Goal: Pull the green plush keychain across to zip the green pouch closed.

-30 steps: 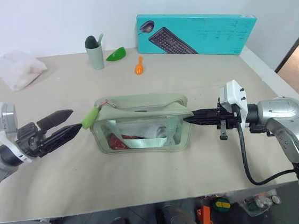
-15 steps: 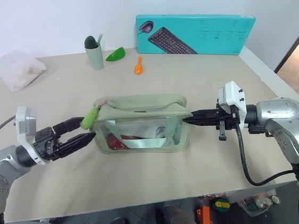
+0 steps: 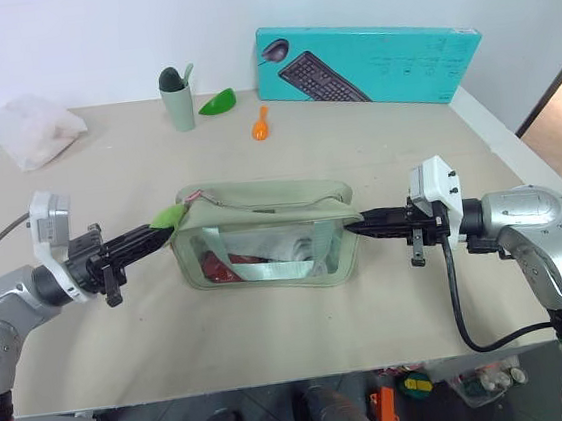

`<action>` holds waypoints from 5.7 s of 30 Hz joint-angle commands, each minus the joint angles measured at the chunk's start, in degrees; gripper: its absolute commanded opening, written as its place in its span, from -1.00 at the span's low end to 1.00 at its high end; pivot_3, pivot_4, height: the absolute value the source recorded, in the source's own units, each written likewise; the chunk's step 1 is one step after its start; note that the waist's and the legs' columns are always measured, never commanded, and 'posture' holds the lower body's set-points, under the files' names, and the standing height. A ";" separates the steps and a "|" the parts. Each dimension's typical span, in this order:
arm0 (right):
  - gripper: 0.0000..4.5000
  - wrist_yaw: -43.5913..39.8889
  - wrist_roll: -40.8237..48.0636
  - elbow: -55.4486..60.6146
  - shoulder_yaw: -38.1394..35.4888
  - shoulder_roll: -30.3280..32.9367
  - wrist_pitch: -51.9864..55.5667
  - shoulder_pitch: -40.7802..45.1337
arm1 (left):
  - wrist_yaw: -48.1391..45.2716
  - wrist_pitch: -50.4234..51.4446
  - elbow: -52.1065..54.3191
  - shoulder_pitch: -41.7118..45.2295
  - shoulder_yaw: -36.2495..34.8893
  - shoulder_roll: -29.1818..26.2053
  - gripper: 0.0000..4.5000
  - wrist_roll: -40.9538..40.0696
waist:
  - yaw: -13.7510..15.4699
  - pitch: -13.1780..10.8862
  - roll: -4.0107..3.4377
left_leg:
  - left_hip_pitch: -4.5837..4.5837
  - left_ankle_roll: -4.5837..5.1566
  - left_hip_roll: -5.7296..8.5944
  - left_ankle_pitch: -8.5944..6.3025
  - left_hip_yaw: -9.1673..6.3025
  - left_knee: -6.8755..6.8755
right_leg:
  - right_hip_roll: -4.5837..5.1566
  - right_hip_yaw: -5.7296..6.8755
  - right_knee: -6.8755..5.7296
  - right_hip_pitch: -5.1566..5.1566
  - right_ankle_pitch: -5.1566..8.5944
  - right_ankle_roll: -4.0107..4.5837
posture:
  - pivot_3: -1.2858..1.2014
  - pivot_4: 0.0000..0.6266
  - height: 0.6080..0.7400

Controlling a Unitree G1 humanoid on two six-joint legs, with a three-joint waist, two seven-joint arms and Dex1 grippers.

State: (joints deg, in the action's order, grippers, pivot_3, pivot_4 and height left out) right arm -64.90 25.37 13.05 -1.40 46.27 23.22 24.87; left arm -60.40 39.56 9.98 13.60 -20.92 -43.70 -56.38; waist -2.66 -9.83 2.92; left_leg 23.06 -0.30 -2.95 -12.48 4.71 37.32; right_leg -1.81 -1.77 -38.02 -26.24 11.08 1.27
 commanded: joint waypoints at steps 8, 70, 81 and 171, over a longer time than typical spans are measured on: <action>-1.00 -0.18 -0.82 -0.04 1.08 -0.15 -1.31 1.35 | 3.57 -0.61 2.18 8.96 -0.44 2.29 -0.97 -2.32 | 0.01 0.00 0.01 | 0.00 0.00 0.01 0.01 -0.09 0.02 | -0.03 0.07 0.00 0.05 -0.01 -0.01 | 0.03 -0.52 1.00; -1.00 0.80 -1.08 0.76 0.68 -0.24 -1.36 1.00 | -7.25 -3.78 -6.99 3.27 5.62 2.14 0.32 7.60 | 0.06 0.00 -0.01 | -0.09 -0.04 -0.35 0.02 -0.28 -0.10 | -0.34 0.38 -0.01 0.08 0.13 0.23 | 0.03 -0.52 1.00; -1.00 1.33 -0.94 1.54 0.24 0.04 -0.96 -0.01 | -7.35 -6.52 -7.29 4.19 7.48 3.77 -0.99 10.84 | 0.07 0.00 -0.01 | -0.08 -0.04 -0.34 0.02 -0.27 -0.10 | -0.32 0.36 -0.01 0.08 0.10 0.18 | 0.03 -0.52 1.00; -0.97 4.29 -6.88 -8.07 -6.43 11.07 -1.23 12.33 | -10.06 -14.87 -9.93 -0.73 10.12 8.62 -1.00 13.29 | 1.45 0.00 -0.02 | 0.20 0.00 0.15 -0.01 -0.31 -0.04 | 0.37 0.59 0.01 0.11 0.22 0.19 | 0.03 -0.52 1.00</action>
State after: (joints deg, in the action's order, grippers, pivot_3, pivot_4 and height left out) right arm -60.91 20.64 6.83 -4.28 55.07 23.73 37.96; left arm -70.36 24.55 1.18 13.98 -11.38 -34.73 -44.87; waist -1.22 -9.82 2.90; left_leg 23.25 -0.30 -2.79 -12.50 4.40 37.28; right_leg -1.42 -1.18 -38.01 -26.13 11.34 1.52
